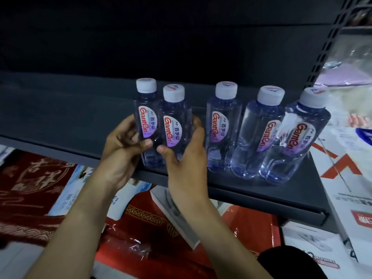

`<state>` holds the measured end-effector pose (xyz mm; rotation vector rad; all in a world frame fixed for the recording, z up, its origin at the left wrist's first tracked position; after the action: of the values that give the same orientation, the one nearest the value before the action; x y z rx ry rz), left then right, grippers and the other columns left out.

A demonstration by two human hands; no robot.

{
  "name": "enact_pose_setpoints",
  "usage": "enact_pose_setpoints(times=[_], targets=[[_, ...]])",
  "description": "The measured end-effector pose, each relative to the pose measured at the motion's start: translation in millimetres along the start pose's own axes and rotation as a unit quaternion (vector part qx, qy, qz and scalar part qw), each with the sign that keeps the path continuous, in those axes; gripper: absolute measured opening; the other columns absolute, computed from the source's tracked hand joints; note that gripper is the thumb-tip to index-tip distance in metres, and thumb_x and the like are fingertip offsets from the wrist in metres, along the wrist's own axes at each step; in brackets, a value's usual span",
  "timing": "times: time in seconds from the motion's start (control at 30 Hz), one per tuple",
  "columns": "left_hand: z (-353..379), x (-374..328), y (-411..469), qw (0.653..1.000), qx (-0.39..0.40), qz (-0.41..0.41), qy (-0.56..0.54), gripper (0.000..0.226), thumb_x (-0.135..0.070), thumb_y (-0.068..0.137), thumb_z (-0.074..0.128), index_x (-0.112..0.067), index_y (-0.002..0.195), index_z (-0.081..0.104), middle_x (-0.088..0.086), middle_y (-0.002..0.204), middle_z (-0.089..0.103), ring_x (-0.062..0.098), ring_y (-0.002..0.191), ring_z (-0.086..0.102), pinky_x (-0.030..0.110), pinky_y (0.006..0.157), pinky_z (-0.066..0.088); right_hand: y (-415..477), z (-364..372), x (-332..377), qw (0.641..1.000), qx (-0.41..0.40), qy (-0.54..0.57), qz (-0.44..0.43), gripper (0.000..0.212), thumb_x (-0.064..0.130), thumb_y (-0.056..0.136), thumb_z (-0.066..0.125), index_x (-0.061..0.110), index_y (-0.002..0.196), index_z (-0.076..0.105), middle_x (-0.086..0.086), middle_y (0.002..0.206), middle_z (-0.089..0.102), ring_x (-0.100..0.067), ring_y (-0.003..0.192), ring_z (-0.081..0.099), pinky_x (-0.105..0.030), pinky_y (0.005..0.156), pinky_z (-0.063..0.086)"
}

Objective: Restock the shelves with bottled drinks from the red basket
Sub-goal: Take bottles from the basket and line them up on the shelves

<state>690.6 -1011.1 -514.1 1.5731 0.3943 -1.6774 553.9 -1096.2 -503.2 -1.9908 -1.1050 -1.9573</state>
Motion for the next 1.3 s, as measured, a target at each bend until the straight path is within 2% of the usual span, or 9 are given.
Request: enact_pose_setpoints(times=[0.13,0.37,0.47,0.57,0.7,0.77,0.9,0.97,1.3], targets=[[-0.3,3.6,-0.1,0.998,0.047,-0.022,0.018,0.078,-0.011,0.069,0.078,-0.002,0.140,0.046,0.022,0.136,0.056,0.035,0.128,0.053,0.038,0.103,0.049,-2.7,0.3,-0.9,0.999,-0.009,-0.032,0.007,0.080,0.010,0.087,0.073,0.023,0.149,0.023,0.008,0.137,0.047,0.007,0.119,0.043,0.003,0.094,0.031],[3.9,-3.7,-21.5,0.986,0.076,-0.003,0.148,0.076,-0.005,0.080,0.075,-0.020,0.145,0.040,0.000,0.136,0.059,0.019,0.128,0.055,0.037,0.101,0.050,-33.5,-13.5,15.1,0.995,0.017,-0.095,-0.002,0.085,0.003,0.087,0.065,0.027,0.153,0.016,0.021,0.141,0.033,0.011,0.128,0.032,0.003,0.100,0.022],[15.6,-8.9,-33.0,0.982,0.047,0.029,0.182,0.110,-0.012,0.071,0.082,-0.033,0.154,0.013,-0.012,0.149,0.043,0.010,0.134,0.047,0.035,0.103,0.048,-53.0,-50.2,47.0,0.993,-0.030,-0.094,-0.063,0.069,0.009,0.085,0.066,0.036,0.140,0.034,0.022,0.132,0.039,0.001,0.125,0.042,-0.022,0.104,0.042],[30.8,-7.5,-37.8,0.969,0.013,0.062,0.238,0.136,-0.027,0.063,0.091,-0.045,0.151,-0.010,-0.016,0.158,0.018,0.003,0.144,0.029,0.041,0.116,0.034,-57.3,-115.8,79.0,0.953,-0.193,-0.125,-0.196,0.057,0.006,0.077,0.067,0.018,0.128,0.043,0.005,0.126,0.043,-0.017,0.119,0.047,-0.030,0.100,0.042],[39.3,-2.5,-42.1,0.941,-0.034,0.090,0.326,0.145,-0.019,0.060,0.093,-0.037,0.152,-0.018,-0.043,0.134,0.003,-0.033,0.125,0.010,-0.006,0.101,0.017,-44.8,-183.1,66.0,0.927,-0.295,-0.166,-0.163,0.067,0.005,0.079,0.063,-0.003,0.139,0.035,-0.019,0.137,0.039,-0.020,0.129,0.038,-0.009,0.104,0.023],[41.0,-2.1,-43.3,0.931,-0.037,0.096,0.350,0.144,-0.017,0.060,0.092,-0.034,0.152,-0.017,-0.043,0.130,0.004,-0.037,0.119,0.008,-0.012,0.094,0.015,-36.7,-198.0,44.1,0.944,-0.269,-0.162,-0.102,0.080,0.003,0.081,0.066,0.003,0.148,0.024,-0.013,0.143,0.033,-0.014,0.132,0.036,-0.008,0.106,0.026],[45.1,-4.6,-43.5,0.930,-0.047,0.083,0.354,0.142,-0.015,0.063,0.091,-0.042,0.149,-0.019,-0.022,0.134,0.013,-0.044,0.106,0.010,-0.013,0.088,0.016,-15.0,-193.4,-26.9,0.988,-0.084,-0.122,0.046,0.107,0.013,0.074,0.081,0.041,0.148,0.009,0.008,0.144,0.042,-0.016,0.129,0.049,-0.047,0.109,0.042],[48.9,-5.0,-43.1,0.929,-0.051,0.081,0.356,0.141,-0.016,0.064,0.090,-0.047,0.147,-0.021,-0.019,0.134,0.014,-0.043,0.103,0.013,-0.007,0.094,0.016,-15.3,-187.8,-39.6,0.988,-0.042,-0.133,0.066,0.113,0.020,0.068,0.086,0.050,0.144,0.008,0.008,0.145,0.045,-0.017,0.131,0.050,-0.051,0.108,0.042],[65.3,2.5,-26.8,0.932,-0.041,0.085,0.349,0.144,-0.018,0.060,0.092,-0.050,0.142,-0.021,-0.016,0.134,0.015,-0.019,0.116,0.022,0.024,0.108,0.022,-23.6,-174.5,-36.2,0.973,-0.126,-0.190,0.039,0.126,0.013,0.067,0.088,0.017,0.157,-0.001,-0.002,0.151,0.029,-0.009,0.131,0.027,-0.020,0.101,0.025]])
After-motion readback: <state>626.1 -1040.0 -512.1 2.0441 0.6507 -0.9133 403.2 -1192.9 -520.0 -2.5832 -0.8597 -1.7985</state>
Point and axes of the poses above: each hand's wrist, its own y-axis towards the middle knuckle, its own z-axis out of the palm, x = y × z, the point moved 9 cm from there along y, towards the middle knuckle
